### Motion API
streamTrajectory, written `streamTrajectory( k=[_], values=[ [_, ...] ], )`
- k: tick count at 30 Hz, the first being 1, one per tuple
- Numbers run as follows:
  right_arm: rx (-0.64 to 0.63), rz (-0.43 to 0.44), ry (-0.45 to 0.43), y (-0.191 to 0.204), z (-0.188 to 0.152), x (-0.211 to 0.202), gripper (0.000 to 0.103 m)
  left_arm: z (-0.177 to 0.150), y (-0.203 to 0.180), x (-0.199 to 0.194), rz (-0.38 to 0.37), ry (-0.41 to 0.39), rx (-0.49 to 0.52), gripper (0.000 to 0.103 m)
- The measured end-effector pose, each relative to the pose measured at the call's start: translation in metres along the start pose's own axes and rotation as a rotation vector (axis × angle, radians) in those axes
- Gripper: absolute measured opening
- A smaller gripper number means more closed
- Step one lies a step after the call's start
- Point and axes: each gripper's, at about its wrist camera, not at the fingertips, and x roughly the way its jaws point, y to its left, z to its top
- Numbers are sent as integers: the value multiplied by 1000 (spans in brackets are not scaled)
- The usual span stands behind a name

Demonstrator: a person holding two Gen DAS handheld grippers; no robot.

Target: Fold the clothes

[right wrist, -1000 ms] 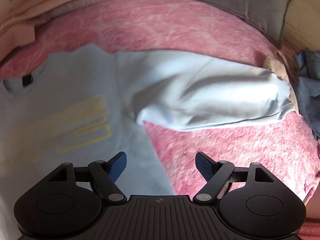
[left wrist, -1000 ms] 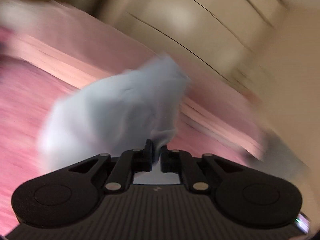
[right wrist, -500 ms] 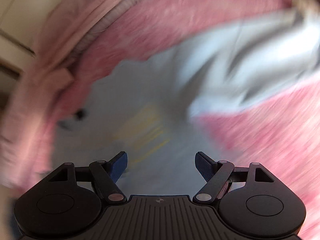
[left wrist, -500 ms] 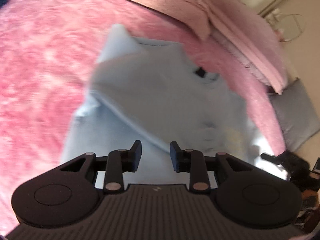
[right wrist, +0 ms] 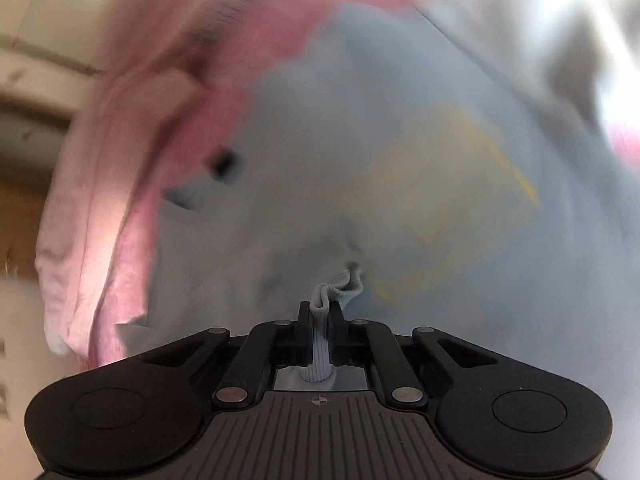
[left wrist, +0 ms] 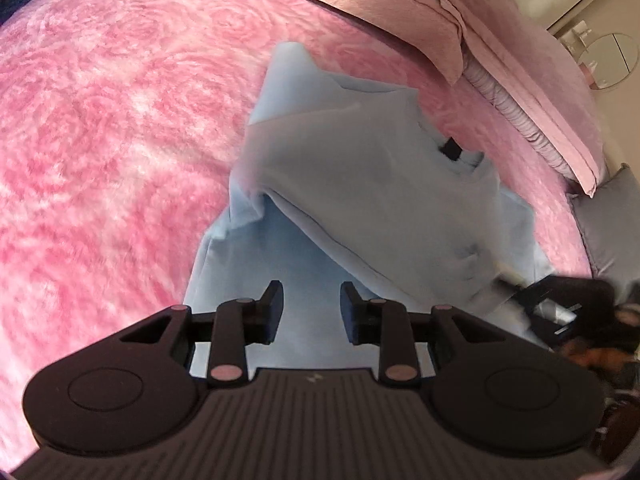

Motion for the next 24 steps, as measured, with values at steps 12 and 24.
streamTrajectory(
  k=[12, 24],
  values=[
    [-42, -215, -89, -57, 39, -18, 5, 5, -4, 34, 64, 9, 85, 25],
    [2, -175, -49, -69, 32, -22, 6, 14, 22, 30, 119, -23, -50, 14]
  ],
)
